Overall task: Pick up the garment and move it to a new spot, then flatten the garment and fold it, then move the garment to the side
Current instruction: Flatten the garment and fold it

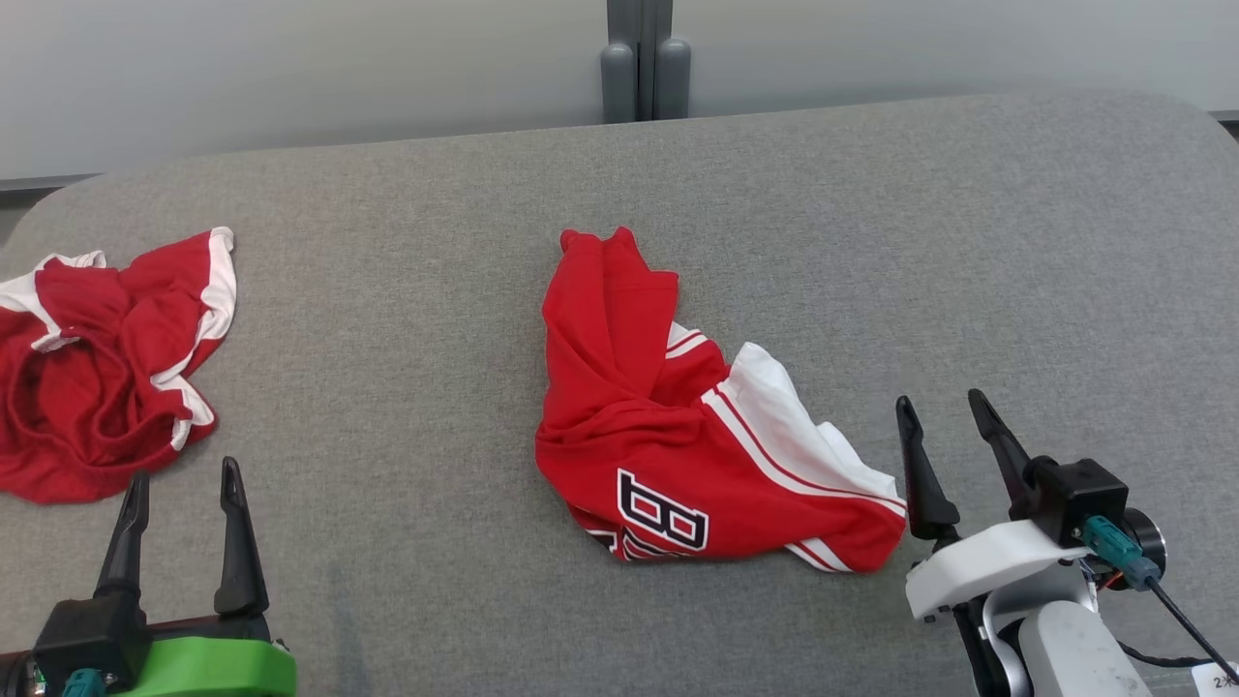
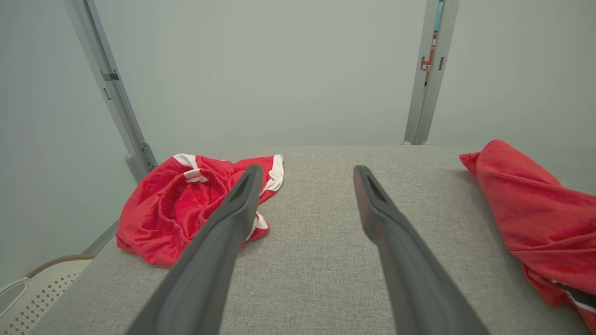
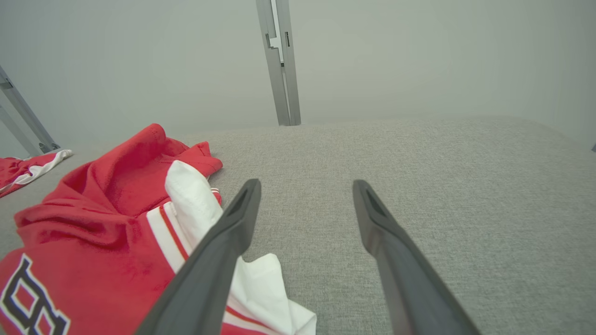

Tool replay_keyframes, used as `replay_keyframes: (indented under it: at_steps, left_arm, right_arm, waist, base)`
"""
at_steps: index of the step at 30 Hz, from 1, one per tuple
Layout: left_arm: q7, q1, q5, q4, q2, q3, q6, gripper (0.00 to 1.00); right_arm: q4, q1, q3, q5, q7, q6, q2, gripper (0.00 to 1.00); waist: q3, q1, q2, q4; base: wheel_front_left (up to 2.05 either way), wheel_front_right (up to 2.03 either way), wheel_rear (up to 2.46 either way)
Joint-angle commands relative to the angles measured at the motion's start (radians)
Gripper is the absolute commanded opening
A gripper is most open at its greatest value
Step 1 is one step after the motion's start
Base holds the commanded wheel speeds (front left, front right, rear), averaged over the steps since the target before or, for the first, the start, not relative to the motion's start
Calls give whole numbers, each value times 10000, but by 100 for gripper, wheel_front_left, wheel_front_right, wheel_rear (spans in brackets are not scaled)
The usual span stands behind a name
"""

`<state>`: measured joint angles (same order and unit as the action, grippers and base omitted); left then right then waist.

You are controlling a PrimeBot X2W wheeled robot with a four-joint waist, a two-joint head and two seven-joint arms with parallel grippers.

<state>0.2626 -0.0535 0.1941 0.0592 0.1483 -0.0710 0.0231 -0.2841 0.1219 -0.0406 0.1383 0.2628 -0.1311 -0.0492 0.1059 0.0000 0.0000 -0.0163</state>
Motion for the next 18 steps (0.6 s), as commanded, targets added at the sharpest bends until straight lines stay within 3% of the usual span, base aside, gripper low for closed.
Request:
replay_keyframes:
  at_steps: [1,8,18]
  left_arm:
    - [30,-59,-94,29,-71,-157,126,100]
    - [30,86,-419,24,-421,-751,459,100]
    - [30,348,-644,77,-744,-1024,764,100]
  right_arm:
    - [-49,-63,-44,-40,30,7,-21,100]
    - [-518,287,-999,-317,30,7,-23,100]
    - [-2550,1447,-2496,-591,-262,7,-578,100]
  waist:
    - [9,0,0,1]
    - [13,0,0,-103]
    - [247,0,0,-67]
  base:
    - [0,0,0]
    - [0,0,0]
    - [0,0,0]
